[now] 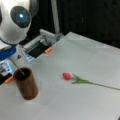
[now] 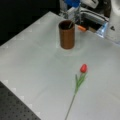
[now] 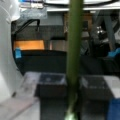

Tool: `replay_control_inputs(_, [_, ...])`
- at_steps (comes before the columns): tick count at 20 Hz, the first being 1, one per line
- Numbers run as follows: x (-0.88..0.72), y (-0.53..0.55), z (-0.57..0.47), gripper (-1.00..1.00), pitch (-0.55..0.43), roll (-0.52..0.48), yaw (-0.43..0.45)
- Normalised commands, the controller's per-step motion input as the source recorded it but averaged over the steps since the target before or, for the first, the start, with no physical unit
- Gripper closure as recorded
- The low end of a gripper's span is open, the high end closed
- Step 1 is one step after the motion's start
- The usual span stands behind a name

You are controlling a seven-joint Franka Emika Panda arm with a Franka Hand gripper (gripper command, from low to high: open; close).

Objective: Flower insertion into a vase

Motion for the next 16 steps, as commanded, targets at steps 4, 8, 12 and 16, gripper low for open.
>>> replay_control_inputs(4, [0.33,-0.14,-0.17,1.00,0.087,-0.037,-0.084])
replay_control_inputs(8, [0.34,-0.07,-0.22,1.00,0.047,-0.019,-0.101])
replay_control_inputs(12, [0.36,-0.02,-0.25,1.00,0.018,-0.014,-0.123])
replay_control_inputs(16, [0.38,0.02,-0.24,1.00,0.041,-0.016,-0.144])
